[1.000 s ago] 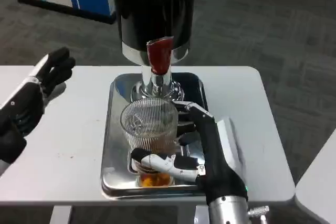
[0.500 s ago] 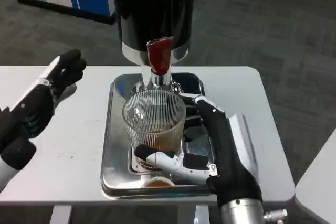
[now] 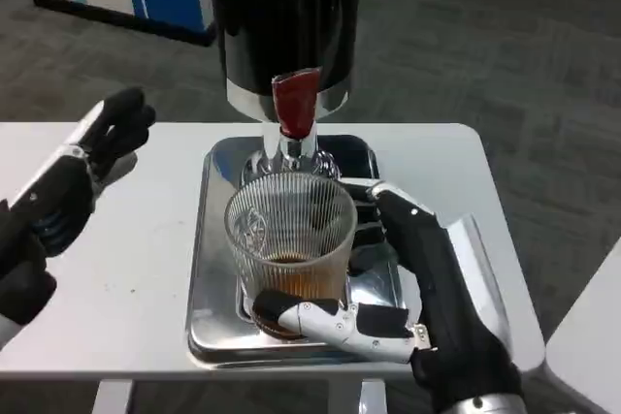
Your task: Grasp the cup under the faucet to collect the drink, then remove the cup.
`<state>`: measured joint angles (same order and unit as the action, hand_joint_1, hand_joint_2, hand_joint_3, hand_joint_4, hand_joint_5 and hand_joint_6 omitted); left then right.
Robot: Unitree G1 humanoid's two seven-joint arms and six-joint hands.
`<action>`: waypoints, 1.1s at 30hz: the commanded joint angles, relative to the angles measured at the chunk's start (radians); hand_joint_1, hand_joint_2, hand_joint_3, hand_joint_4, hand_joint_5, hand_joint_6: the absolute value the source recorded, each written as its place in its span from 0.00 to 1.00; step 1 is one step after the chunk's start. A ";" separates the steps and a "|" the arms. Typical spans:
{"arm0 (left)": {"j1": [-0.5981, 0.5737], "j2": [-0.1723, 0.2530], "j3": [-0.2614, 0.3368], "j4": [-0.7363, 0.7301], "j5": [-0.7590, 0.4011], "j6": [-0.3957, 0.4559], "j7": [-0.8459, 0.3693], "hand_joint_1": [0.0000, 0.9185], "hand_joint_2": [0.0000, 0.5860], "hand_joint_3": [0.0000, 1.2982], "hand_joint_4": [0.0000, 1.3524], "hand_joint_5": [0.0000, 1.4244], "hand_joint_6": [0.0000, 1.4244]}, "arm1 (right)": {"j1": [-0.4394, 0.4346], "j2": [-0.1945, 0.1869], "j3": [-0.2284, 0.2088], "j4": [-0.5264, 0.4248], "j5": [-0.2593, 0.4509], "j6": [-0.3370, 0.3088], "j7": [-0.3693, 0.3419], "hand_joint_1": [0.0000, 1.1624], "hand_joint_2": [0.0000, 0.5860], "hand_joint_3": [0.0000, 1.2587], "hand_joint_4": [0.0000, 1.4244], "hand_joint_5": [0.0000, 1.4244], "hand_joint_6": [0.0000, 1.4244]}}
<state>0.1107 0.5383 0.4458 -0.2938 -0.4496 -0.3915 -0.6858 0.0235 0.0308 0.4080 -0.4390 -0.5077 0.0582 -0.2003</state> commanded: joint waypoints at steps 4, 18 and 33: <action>0.023 -0.003 0.009 -0.016 -0.009 -0.026 -0.007 0.00 0.10 0.00 0.00 0.00 0.00 | 0.057 0.004 0.017 -0.149 -0.010 0.047 0.073 0.76 0.29 0.43 0.46 0.51 0.49; 0.024 0.001 -0.003 -0.016 0.000 -0.037 -0.011 0.00 0.10 0.00 0.00 0.00 0.00 | 0.156 -0.027 0.007 -0.349 -0.020 0.122 0.201 0.76 0.30 0.43 0.46 0.51 0.49; 0.019 0.006 -0.012 -0.019 0.009 -0.038 -0.011 0.00 0.10 0.00 0.00 0.00 0.00 | 0.186 -0.028 -0.006 -0.430 -0.015 0.151 0.234 0.75 0.29 0.44 0.46 0.51 0.49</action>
<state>0.1278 0.5385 0.4446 -0.2986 -0.4554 -0.4121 -0.6886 0.2033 -0.0102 0.3959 -0.8331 -0.5256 0.2137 0.0348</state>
